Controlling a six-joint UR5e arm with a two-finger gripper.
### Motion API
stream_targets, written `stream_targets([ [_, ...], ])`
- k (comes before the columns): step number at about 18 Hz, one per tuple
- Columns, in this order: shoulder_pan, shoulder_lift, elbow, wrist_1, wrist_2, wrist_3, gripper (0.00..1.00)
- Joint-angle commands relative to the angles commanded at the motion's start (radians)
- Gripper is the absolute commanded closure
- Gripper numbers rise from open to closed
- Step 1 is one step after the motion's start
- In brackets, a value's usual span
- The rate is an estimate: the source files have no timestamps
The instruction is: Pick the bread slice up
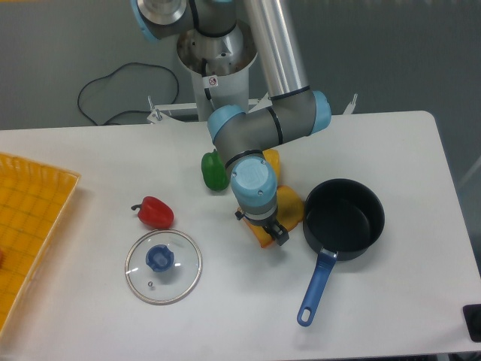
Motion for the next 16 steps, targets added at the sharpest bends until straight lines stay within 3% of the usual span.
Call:
stream_targets([
  [16, -0.002, -0.014, 0.000, 0.014, 0.002, 0.002, 0.00],
])
